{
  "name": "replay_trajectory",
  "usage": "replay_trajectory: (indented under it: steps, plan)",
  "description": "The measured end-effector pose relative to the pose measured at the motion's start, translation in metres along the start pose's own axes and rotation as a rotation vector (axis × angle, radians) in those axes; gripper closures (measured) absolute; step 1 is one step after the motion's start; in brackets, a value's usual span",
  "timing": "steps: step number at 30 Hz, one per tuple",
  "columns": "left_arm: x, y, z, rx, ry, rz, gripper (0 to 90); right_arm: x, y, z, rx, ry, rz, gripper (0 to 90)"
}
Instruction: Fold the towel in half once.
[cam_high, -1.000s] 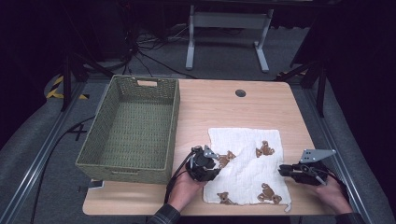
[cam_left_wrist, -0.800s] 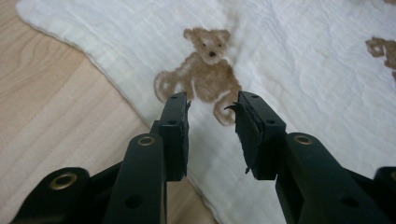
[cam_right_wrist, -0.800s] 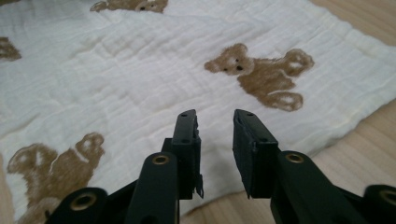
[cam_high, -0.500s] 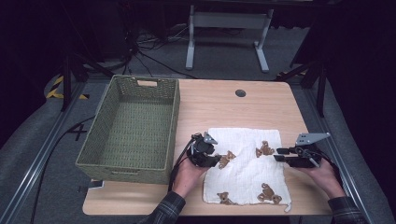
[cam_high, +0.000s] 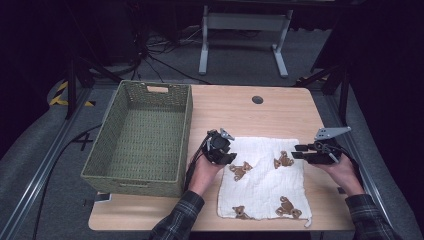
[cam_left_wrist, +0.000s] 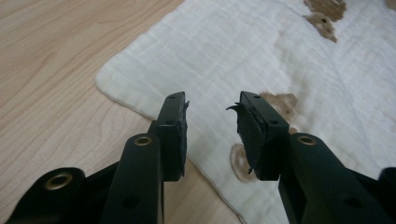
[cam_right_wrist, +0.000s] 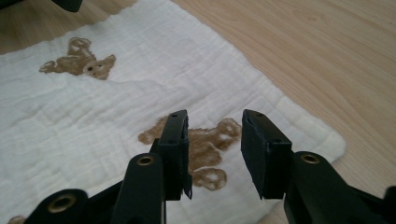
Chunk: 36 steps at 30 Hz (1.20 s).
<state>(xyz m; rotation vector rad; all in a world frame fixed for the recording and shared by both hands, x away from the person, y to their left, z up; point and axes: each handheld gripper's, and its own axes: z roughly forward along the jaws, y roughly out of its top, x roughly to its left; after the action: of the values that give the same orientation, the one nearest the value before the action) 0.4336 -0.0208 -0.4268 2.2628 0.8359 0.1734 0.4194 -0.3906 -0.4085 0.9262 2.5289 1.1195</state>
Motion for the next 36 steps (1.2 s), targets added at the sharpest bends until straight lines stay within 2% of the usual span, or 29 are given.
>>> replay_trajectory:
  steps: [3, 4, 6, 8, 9, 13, 18, 20, 24, 30, 31, 33, 36]
  plan:
    - [0.003, 0.003, 0.004, -0.009, 0.001, -0.012, 63.2, -0.007, 0.004, 0.002, -0.002, -0.013, -0.002, 62.5]
    - [0.009, 0.007, 0.007, -0.002, 0.015, -0.018, 63.6, -0.011, 0.005, 0.003, -0.005, -0.02, 0.004, 62.5]
    - [0.012, 0.009, 0.009, 0.004, 0.024, -0.021, 63.6, -0.013, 0.006, 0.004, -0.011, -0.027, 0.003, 62.5]
    - [0.02, 0.011, 0.011, 0.004, 0.037, -0.047, 64.2, -0.019, 0.006, 0.006, -0.027, -0.03, 0.015, 62.4]
    - [0.024, 0.012, 0.013, -0.003, 0.046, -0.043, 64.3, -0.022, 0.006, 0.009, -0.014, -0.037, 0.018, 62.4]
    - [0.034, 0.015, 0.02, 0.01, 0.066, -0.073, 64.5, -0.03, 0.006, 0.014, 0.001, -0.049, 0.035, 62.4]
    - [0.047, 0.018, 0.03, 0.02, 0.108, -0.102, 64.2, -0.043, 0.006, 0.019, 0.001, -0.07, 0.052, 62.4]
    - [0.052, 0.019, 0.034, 0.028, 0.105, -0.118, 63.6, -0.049, 0.006, 0.023, -0.012, -0.087, 0.061, 62.7]
    - [0.054, 0.02, 0.042, 0.04, 0.112, -0.12, 63.0, -0.059, 0.001, 0.027, -0.007, -0.118, 0.077, 63.5]
    - [0.054, 0.02, 0.045, 0.043, 0.134, -0.107, 64.1, -0.072, -0.008, 0.031, 0.005, -0.147, 0.113, 63.7]
    - [0.054, 0.02, 0.045, 0.051, 0.14, -0.091, 65.6, -0.073, -0.009, 0.031, 0.013, -0.145, 0.115, 63.7]
    - [0.054, 0.021, 0.045, 0.05, 0.154, -0.086, 70.5, -0.073, -0.01, 0.034, 0.027, -0.161, 0.111, 64.1]
    - [0.053, 0.021, 0.046, 0.05, 0.142, -0.087, 81.5, -0.074, -0.012, 0.037, 0.046, -0.165, 0.112, 66.4]
